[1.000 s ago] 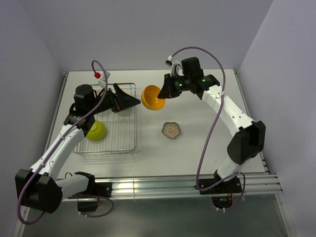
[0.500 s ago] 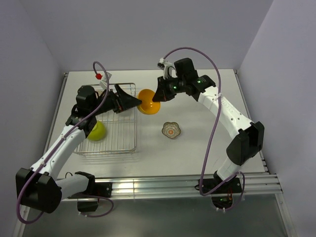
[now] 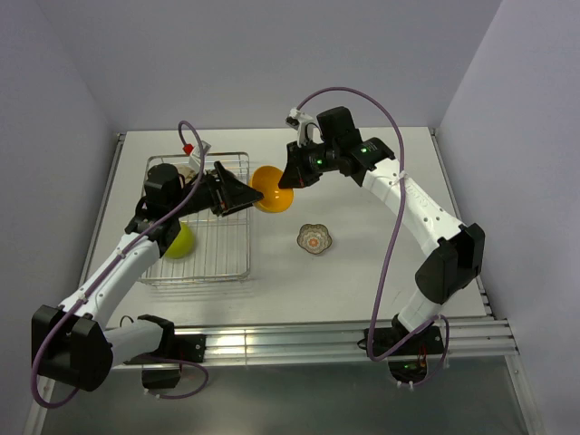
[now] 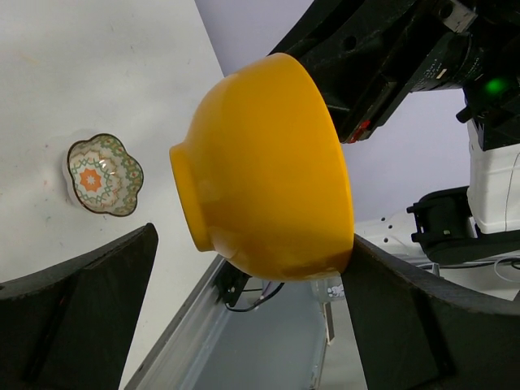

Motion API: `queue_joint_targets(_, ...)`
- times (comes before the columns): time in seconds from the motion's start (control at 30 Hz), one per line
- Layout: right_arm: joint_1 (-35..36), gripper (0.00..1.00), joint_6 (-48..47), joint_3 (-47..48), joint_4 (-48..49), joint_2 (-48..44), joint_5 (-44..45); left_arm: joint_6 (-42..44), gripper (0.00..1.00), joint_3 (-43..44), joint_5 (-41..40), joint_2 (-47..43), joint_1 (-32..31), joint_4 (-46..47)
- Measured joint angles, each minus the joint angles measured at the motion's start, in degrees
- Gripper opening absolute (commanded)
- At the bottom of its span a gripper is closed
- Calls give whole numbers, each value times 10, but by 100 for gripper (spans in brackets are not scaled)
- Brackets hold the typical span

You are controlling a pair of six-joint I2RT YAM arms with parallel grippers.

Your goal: Load the bowls into the dish rack

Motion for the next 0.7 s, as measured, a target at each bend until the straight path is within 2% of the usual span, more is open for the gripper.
queue_joint_targets(0.2, 3, 0, 0, 0, 0, 1, 0, -19, 95, -7, 3, 0, -2, 14)
queue_joint_targets(0.37, 9, 0, 0, 0, 0, 2, 0, -22, 85, -7, 5, 0, -3, 18)
queue_joint_targets(0.5, 10, 0, 0, 0, 0, 5, 0, -23, 68, -7, 9, 1, -4, 24)
queue_joint_targets(0.53, 10, 0, -1, 0, 0, 7, 0, -25, 59, -7, 8, 1, -4, 23)
queue_joint_targets(0.7, 11, 0, -3, 2, -3, 9, 2, -30, 31, -12, 8, 1, -4, 23)
